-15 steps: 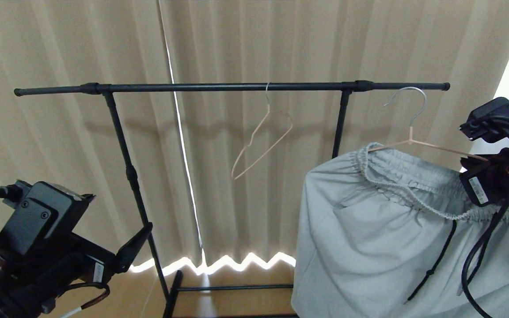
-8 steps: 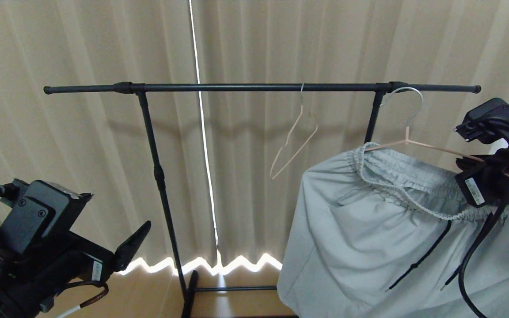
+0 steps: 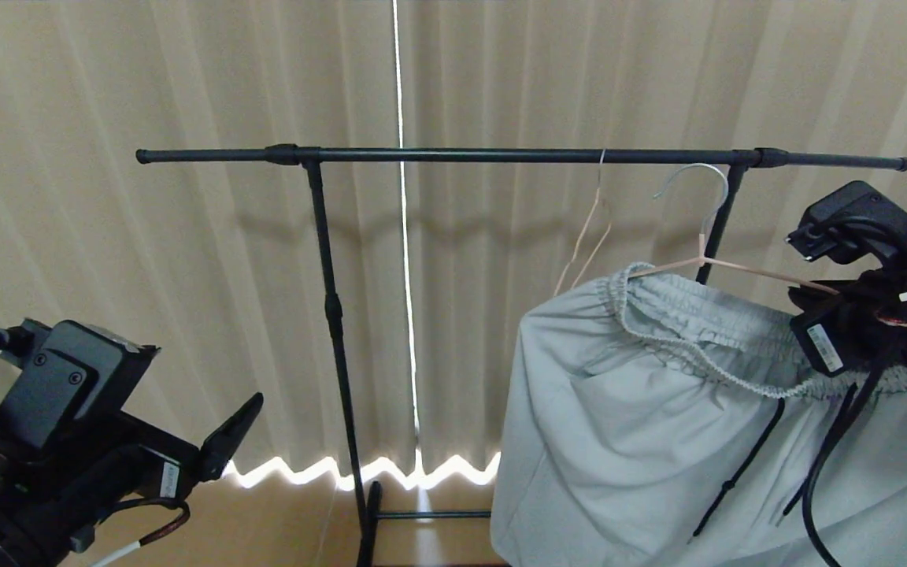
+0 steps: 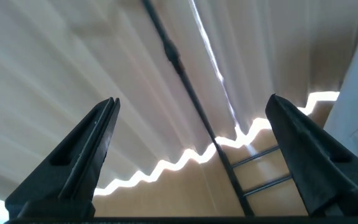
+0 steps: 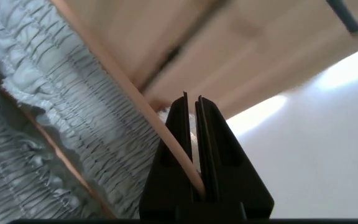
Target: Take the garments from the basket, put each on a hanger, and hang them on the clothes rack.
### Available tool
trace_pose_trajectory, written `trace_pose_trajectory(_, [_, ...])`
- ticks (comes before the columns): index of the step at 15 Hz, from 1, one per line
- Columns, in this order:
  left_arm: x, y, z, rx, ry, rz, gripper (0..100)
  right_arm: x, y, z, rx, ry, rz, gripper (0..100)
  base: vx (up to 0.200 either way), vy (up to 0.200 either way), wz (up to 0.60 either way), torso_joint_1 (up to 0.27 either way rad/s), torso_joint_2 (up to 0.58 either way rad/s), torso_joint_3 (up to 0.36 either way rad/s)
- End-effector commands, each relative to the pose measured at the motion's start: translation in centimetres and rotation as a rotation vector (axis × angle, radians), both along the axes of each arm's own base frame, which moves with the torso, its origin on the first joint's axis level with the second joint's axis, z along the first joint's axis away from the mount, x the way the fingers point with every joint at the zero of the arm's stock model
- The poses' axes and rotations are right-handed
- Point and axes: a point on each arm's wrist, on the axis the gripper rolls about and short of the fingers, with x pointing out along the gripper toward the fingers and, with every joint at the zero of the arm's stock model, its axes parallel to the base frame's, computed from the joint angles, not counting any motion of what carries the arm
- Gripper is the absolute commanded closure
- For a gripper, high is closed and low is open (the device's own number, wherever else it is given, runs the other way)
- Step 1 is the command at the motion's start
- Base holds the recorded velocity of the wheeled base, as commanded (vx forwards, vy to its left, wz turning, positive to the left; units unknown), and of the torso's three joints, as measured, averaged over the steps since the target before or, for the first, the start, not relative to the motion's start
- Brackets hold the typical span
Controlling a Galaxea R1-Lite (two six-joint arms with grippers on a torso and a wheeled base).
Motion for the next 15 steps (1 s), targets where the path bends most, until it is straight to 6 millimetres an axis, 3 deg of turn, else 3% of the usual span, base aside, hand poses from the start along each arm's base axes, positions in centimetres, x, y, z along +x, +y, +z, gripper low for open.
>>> trace_pose_trajectory(1, [0.1,0.0,-0.2,0.005,0.009,0.001,0,0.2,0.8,-0.2,0.004,0.005,0.027,100,0.000,0.000,0.00,0.000,0.00,0.000])
trace_pose_trajectory(8, [0.1,0.0,-0.3,0.002,0.013,0.000,0,2.7,2.6,0.2,0.029,-0.003,0.048,100,0.000,0.000,0.00,0.000,0.00,0.000])
trace_pose_trajectory(11, [0.1,0.0,-0.3,0.002,0.013,0.000,0,3.7,4.8,0.4,0.154,-0.010,0.060,100,0.200,0.000,0.00,-0.001,0.00,0.002])
trace_pose_trajectory(15, [0.0,0.0,-0.3,0.003,0.016,-0.002,0,4.3,6.0,0.6,0.174,0.002,0.077,100,0.200,0.000,0.00,0.004,0.00,0.002])
